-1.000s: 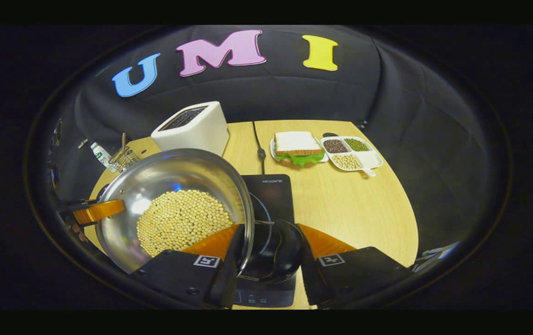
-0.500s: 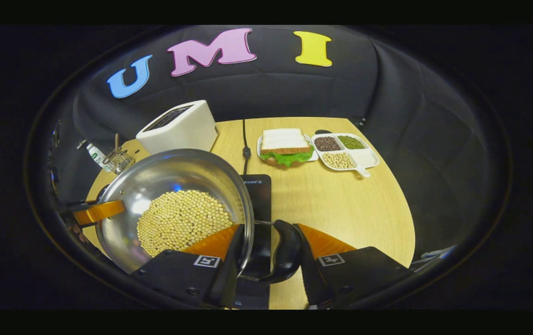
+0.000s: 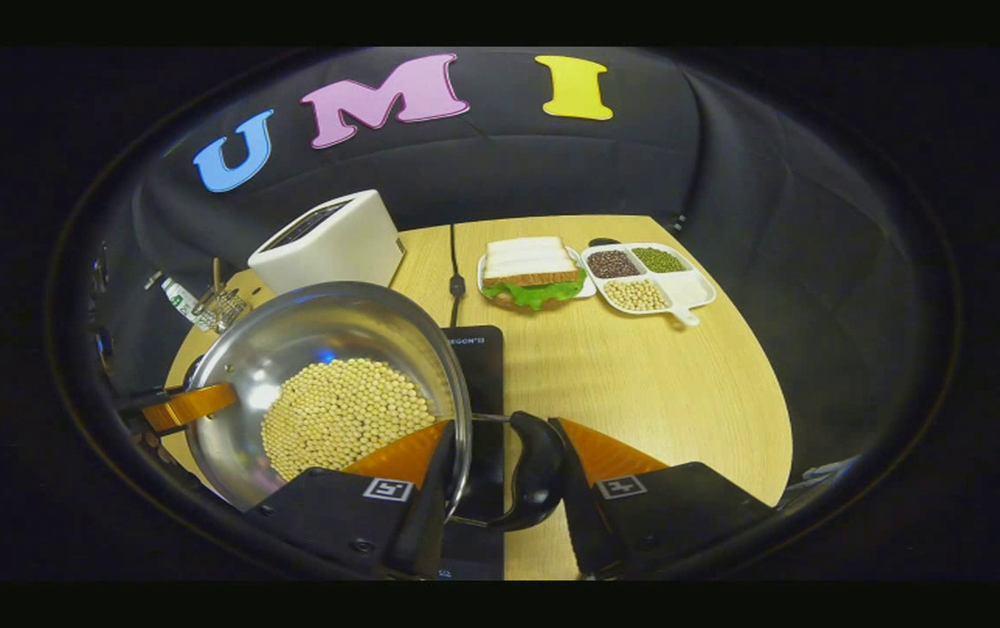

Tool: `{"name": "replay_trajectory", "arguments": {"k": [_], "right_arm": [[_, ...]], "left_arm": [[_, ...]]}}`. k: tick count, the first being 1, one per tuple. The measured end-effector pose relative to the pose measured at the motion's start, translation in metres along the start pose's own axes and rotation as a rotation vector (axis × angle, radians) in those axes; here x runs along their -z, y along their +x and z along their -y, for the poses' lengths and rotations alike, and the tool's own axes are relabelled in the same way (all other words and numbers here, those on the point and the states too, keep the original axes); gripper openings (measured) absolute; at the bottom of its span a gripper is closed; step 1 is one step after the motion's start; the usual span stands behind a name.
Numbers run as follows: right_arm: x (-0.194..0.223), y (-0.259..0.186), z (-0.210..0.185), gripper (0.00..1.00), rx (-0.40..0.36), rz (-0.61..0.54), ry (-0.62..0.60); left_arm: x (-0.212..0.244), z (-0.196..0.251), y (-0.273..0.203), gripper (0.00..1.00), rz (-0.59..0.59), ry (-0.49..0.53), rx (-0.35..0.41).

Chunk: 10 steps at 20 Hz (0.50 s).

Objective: First push the handle of the pot to place it horizontally, then grasp the pot with both hands and set it on the induction cooktop.

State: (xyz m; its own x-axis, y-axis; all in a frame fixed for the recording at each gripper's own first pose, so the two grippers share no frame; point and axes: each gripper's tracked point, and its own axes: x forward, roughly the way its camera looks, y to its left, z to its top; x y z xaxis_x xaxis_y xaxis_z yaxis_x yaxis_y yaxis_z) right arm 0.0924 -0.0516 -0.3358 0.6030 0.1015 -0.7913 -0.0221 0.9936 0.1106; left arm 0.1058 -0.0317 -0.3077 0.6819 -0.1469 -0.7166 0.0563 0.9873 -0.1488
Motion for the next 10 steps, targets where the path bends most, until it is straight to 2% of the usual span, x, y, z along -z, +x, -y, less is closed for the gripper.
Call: {"name": "replay_trajectory", "arguments": {"k": [3, 5, 6, 7, 8, 9, 10], "right_arm": [[-0.001, -0.001, 0.002, 0.64, 0.011, 0.006, 0.000], [-0.001, -0.001, 0.005, 0.68, 0.027, 0.010, 0.002], [-0.002, -0.002, 0.007, 0.70, 0.033, 0.015, 0.008], [-0.004, -0.003, 0.009, 0.81, 0.036, 0.020, 0.017], [-0.005, -0.005, 0.010, 0.86, 0.037, 0.028, 0.027], [-0.006, -0.006, 0.011, 0.96, 0.041, 0.035, 0.035], [-0.008, -0.009, 0.014, 0.93, 0.051, 0.043, 0.040]], "left_arm": [[-0.002, 0.002, 0.000, 0.62, 0.009, -0.015, 0.013], [-0.004, -0.003, -0.003, 0.65, 0.024, -0.036, -0.005], [-0.005, -0.005, -0.005, 0.74, 0.035, -0.048, -0.014], [-0.006, -0.006, -0.011, 0.91, 0.041, -0.063, -0.013], [-0.006, -0.006, -0.010, 0.98, 0.052, -0.073, -0.009], [-0.007, -0.007, -0.012, 0.96, 0.058, -0.077, -0.011], [-0.007, -0.010, -0.015, 0.96, 0.060, -0.076, -0.019]]}}
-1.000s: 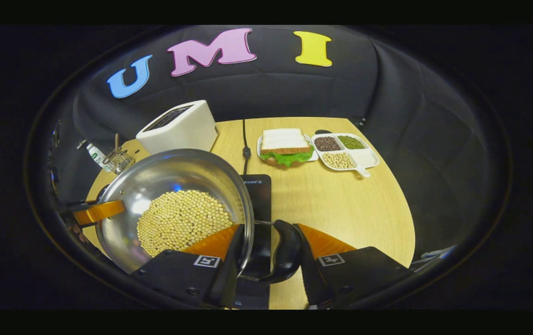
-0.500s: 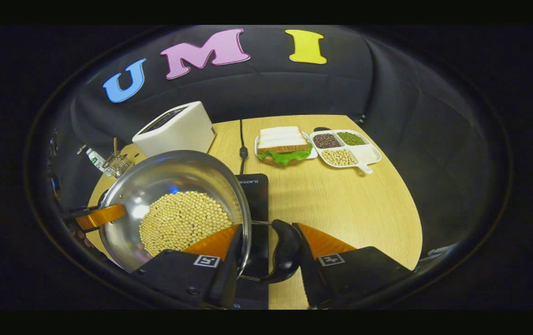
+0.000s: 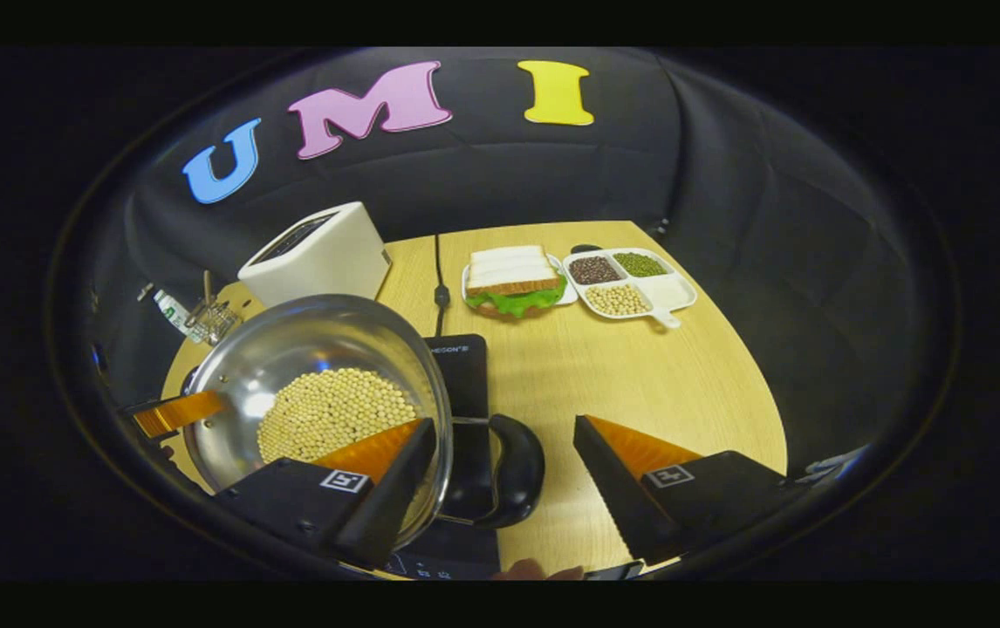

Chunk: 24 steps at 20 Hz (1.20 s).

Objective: First push the handle of the pot to place it horizontally, then grasp the pot with both hands and set it on the induction cooktop.

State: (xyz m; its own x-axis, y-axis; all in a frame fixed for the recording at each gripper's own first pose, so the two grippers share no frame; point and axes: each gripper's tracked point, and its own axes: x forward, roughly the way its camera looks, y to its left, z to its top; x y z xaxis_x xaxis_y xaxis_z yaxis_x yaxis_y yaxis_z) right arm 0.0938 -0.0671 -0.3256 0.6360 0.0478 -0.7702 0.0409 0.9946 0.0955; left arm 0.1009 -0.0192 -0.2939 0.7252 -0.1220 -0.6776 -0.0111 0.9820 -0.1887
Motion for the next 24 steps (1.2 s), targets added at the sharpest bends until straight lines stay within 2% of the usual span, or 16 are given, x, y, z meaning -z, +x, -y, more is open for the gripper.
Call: {"name": "replay_trajectory", "arguments": {"k": [1, 3, 13, 18, 24], "right_arm": [[-0.003, -0.003, 0.002, 0.99, 0.007, 0.013, 0.002], [-0.009, -0.011, 0.002, 1.00, 0.018, 0.050, -0.004], [-0.055, -0.074, -0.006, 0.99, 0.010, 0.221, -0.021], [-0.081, -0.117, -0.014, 0.99, 0.008, 0.320, -0.038], [-0.111, -0.181, -0.033, 0.99, -0.006, 0.455, -0.052]], "left_arm": [[0.001, -0.003, -0.003, 0.96, 0.000, 0.000, -0.012], [-0.003, -0.002, -0.011, 0.96, 0.019, -0.006, -0.013], [-0.051, 0.001, -0.069, 0.96, 0.184, 0.026, -0.004], [-0.072, 0.007, -0.102, 0.96, 0.256, 0.049, 0.019], [-0.114, 0.017, -0.162, 0.95, 0.402, 0.083, 0.054]]}}
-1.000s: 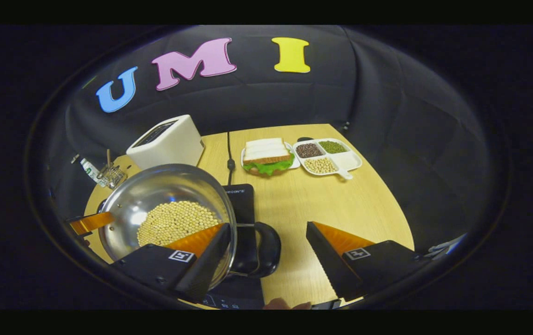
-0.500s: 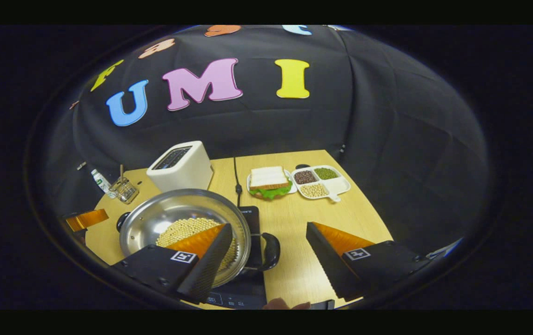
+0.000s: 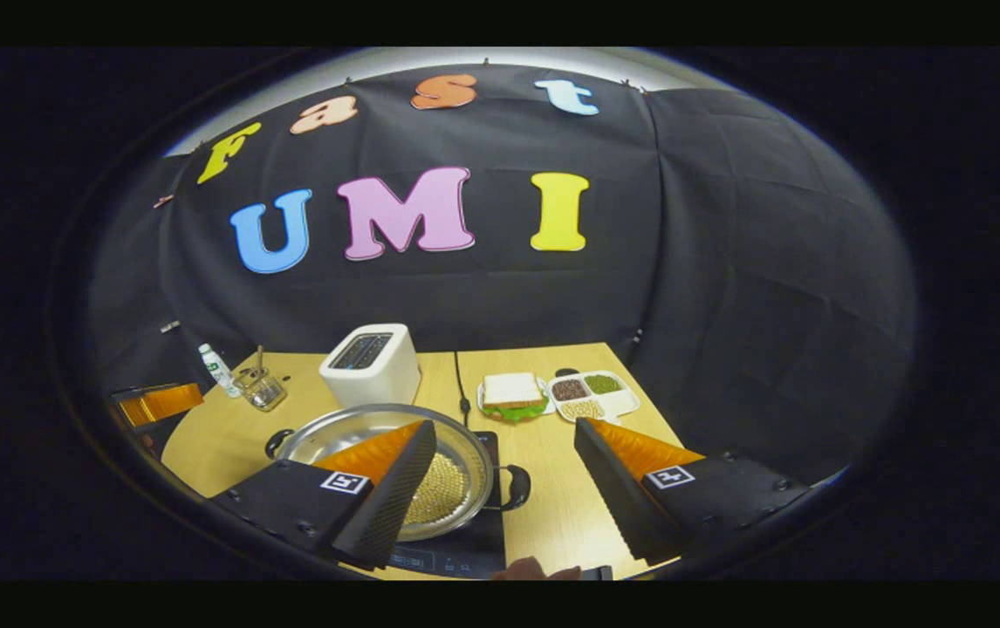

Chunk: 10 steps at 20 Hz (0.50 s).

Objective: First push the handle of the pot to place it horizontally, then grasp the pot with both hands and set it on the induction cooktop.

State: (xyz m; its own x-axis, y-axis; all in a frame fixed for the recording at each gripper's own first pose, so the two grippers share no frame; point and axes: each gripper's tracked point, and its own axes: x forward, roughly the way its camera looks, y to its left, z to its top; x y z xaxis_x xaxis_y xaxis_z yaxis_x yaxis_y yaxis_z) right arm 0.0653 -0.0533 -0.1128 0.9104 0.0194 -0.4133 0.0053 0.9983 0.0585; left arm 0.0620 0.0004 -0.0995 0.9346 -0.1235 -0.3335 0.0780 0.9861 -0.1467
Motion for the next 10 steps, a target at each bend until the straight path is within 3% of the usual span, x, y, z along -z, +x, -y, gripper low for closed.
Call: {"name": "replay_trajectory", "arguments": {"k": [5, 10], "right_arm": [[-0.033, -0.033, -0.018, 0.99, -0.007, 0.089, 0.015], [-0.059, -0.065, -0.033, 0.99, 0.001, 0.194, 0.016]], "left_arm": [[-0.029, 0.010, -0.031, 0.95, 0.070, 0.008, 0.035], [-0.048, 0.000, -0.058, 0.95, 0.141, 0.095, 0.000]]}}
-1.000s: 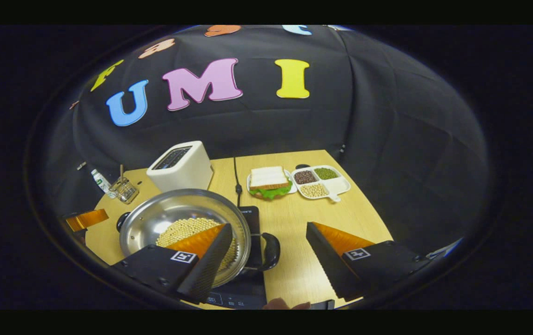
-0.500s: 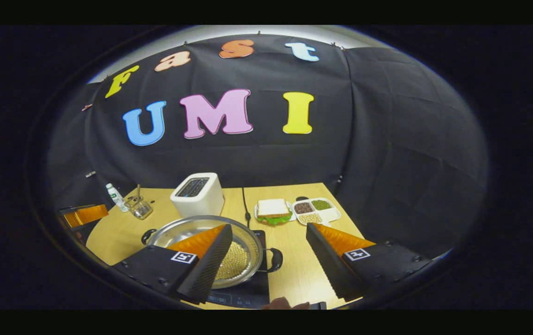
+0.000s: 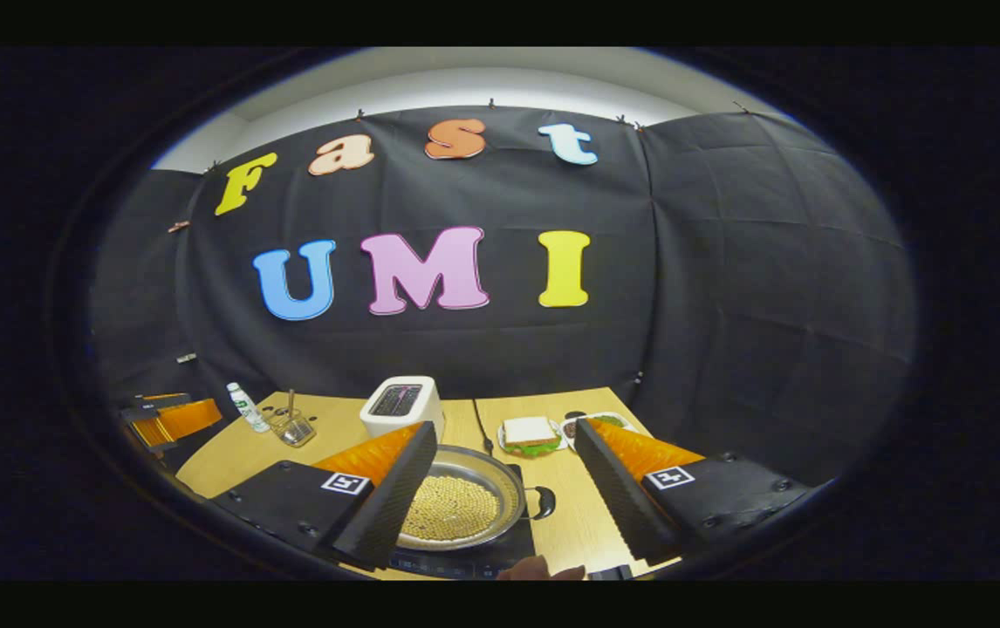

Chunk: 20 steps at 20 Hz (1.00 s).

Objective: First push the handle of the pot to place it horizontally, then grasp the pot with both hands and set it on the induction cooktop.

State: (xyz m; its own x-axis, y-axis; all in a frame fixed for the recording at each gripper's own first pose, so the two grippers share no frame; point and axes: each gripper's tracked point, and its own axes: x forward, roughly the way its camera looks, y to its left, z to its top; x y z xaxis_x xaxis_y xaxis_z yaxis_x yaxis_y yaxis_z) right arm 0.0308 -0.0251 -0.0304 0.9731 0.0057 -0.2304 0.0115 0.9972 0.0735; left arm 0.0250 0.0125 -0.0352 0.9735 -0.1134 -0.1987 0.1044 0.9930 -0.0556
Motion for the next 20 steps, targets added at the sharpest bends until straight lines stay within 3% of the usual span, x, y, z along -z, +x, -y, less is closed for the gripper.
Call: {"name": "replay_trajectory", "arguments": {"k": [4, 8, 20], "right_arm": [[-0.020, -0.022, -0.016, 0.98, -0.006, 0.078, -0.033], [-0.028, -0.035, -0.029, 0.99, -0.015, 0.119, -0.053], [-0.025, -0.033, -0.036, 0.99, -0.020, 0.106, -0.053]], "left_arm": [[-0.019, -0.014, -0.018, 0.95, 0.059, 0.040, -0.039], [-0.022, -0.008, -0.035, 0.95, 0.082, 0.036, -0.018], [-0.011, -0.005, -0.042, 0.98, 0.053, 0.019, 0.017]]}}
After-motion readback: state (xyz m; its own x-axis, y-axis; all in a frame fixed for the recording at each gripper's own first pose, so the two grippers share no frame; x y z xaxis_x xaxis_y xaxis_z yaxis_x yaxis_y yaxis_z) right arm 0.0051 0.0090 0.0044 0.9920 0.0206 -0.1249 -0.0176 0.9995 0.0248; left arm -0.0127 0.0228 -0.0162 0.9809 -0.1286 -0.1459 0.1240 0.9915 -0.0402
